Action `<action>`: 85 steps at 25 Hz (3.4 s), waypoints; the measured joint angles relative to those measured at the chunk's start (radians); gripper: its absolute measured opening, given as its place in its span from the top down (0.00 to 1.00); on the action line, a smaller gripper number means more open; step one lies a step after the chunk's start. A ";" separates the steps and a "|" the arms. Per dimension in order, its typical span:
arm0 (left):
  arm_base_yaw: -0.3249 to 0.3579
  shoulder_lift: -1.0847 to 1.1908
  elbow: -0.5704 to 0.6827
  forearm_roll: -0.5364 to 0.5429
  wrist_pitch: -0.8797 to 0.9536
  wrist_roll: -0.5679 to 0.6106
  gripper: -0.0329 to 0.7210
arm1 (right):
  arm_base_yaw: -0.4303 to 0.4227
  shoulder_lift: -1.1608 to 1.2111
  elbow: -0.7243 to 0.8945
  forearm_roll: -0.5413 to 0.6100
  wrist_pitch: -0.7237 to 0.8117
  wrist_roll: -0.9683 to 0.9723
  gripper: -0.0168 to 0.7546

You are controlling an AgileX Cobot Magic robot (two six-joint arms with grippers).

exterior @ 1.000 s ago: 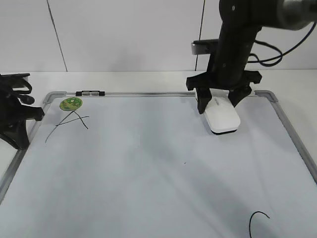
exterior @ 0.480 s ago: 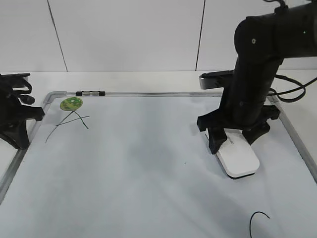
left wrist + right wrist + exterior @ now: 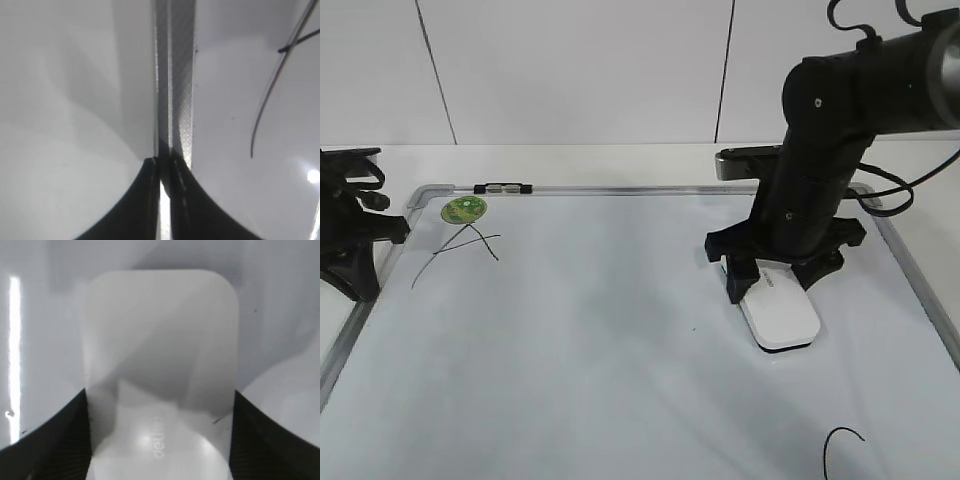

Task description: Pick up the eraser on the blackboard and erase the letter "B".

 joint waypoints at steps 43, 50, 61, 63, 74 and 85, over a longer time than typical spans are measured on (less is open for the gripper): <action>0.000 0.001 -0.002 -0.004 -0.002 0.000 0.94 | -0.096 0.141 -0.232 0.015 0.129 0.065 0.29; 0.000 0.001 -0.002 0.004 0.001 0.000 0.93 | -0.028 0.174 -0.290 -0.008 0.151 0.067 0.29; 0.000 0.001 -0.002 0.002 0.005 -0.002 0.94 | 0.138 0.284 -0.506 0.005 0.223 0.038 0.29; 0.000 0.001 -0.002 0.002 0.005 -0.002 0.94 | 0.138 0.287 -0.510 0.005 0.237 0.033 0.29; 0.000 0.001 -0.002 0.002 0.005 -0.002 0.94 | 0.120 0.277 -0.506 0.008 0.253 0.014 0.29; 0.000 0.001 -0.002 0.002 0.005 -0.002 0.94 | -0.019 0.170 -0.492 0.012 0.282 -0.022 0.29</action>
